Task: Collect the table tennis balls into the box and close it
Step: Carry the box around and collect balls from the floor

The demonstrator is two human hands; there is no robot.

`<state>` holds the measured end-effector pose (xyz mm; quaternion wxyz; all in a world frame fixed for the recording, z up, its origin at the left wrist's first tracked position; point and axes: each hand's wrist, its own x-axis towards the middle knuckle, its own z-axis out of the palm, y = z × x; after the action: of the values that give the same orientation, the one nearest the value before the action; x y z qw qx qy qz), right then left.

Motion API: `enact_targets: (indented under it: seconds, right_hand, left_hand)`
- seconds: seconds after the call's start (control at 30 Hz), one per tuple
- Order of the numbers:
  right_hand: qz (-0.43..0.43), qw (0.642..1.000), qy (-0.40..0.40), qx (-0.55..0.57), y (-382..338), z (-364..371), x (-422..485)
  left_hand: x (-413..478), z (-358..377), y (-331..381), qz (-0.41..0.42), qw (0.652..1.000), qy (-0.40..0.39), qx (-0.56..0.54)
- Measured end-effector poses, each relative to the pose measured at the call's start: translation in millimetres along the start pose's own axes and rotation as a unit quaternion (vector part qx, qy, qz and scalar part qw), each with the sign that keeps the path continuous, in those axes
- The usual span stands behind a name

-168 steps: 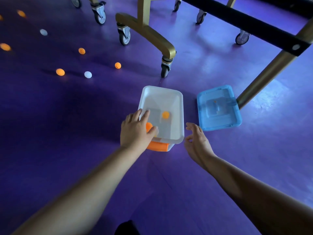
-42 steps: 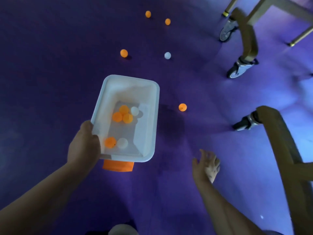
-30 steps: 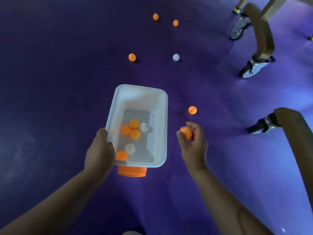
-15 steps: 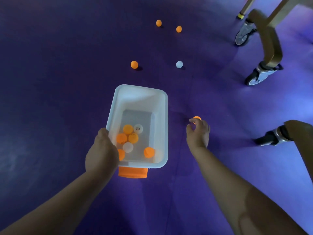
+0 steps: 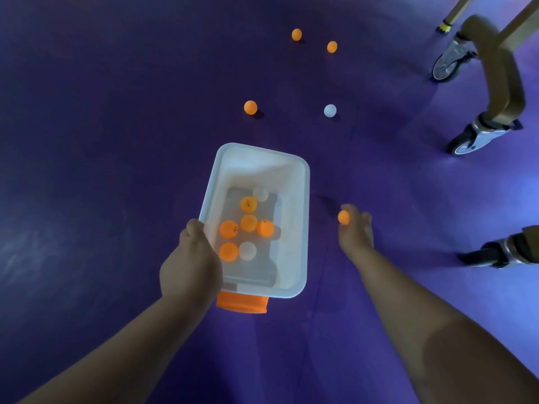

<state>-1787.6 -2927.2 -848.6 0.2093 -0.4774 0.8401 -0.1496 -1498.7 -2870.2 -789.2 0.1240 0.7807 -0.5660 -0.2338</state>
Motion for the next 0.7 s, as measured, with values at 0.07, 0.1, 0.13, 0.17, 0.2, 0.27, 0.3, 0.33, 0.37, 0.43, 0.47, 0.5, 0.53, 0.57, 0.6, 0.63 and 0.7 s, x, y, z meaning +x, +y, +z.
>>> enact_targets:
  seconds: [0.07, 0.1, 0.13, 0.17, 0.2, 0.27, 0.3, 0.33, 0.37, 0.43, 0.47, 0.5, 0.53, 0.57, 0.6, 0.63, 0.7]
  right_hand:
    - [-0.065, 0.989, 0.079, 0.110, -21, -3, -19]
    - [-0.105, 0.975, 0.110, 0.160, -34, -5, -30]
    - [-0.144, 0.961, 0.120, 0.205, -48, -8, -42]
    - [-0.178, 0.949, 0.109, 0.237, -59, -11, -54]
    - [-0.204, 0.942, 0.085, 0.252, -70, -15, -64]
    - [-0.230, 0.943, 0.028, 0.237, -85, -21, -74]
    - [-0.236, 0.945, 0.015, 0.227, -91, -25, -75]
    - [-0.239, 0.945, 0.017, 0.225, -95, -31, -74]
    - [-0.240, 0.943, 0.027, 0.229, -99, -37, -72]
    - [-0.229, 0.943, 0.034, 0.239, -107, -50, -64]
    - [-0.220, 0.944, 0.032, 0.244, -113, -58, -61]
    - [-0.213, 0.945, 0.029, 0.245, -120, -65, -58]
    - [-0.209, 0.947, 0.023, 0.243, -130, -73, -57]
    - [-0.209, 0.948, 0.015, 0.239, -142, -80, -55]
    - [-0.214, 0.948, 0.003, 0.236, -156, -87, -53]
    - [-0.218, 0.948, -0.009, 0.232, -167, -91, -52]
    - [-0.241, 0.943, -0.036, 0.226, -203, -102, -48]
  left_hand:
    - [-1, -1, 0, 0.002, 1.000, -0.003, -0.008]
    - [-1, -2, 0, 0.003, 1.000, -0.003, -0.011]
    - [-2, -2, 0, 0.004, 1.000, -0.004, -0.014]
    - [-3, -4, 1, 0.001, 1.000, -0.008, -0.018]
    - [-4, -5, 2, -0.004, 1.000, -0.015, -0.026]
    - [-5, -13, 4, -0.029, 0.997, -0.035, -0.068]
    - [-6, -17, 5, -0.042, 0.994, -0.048, -0.085]
    - [-7, -23, 5, -0.042, 0.994, -0.054, -0.087]
    - [-7, -29, 6, -0.033, 0.995, -0.055, -0.074]
    - [-4, -44, 9, -0.021, 0.997, -0.052, -0.044]
    - [-1, -54, 11, -0.023, 0.998, -0.054, -0.033]
    - [3, -67, 15, -0.027, 0.998, -0.056, -0.030]
    - [8, -80, 18, -0.034, 0.997, -0.060, -0.033]
    - [13, -96, 21, -0.038, 0.997, -0.062, -0.038]
    - [19, -114, 25, -0.038, 0.997, -0.062, -0.038]
    - [23, -127, 28, -0.031, 0.997, -0.065, -0.033]
    - [32, -165, 35, -0.027, 0.998, -0.054, -0.026]
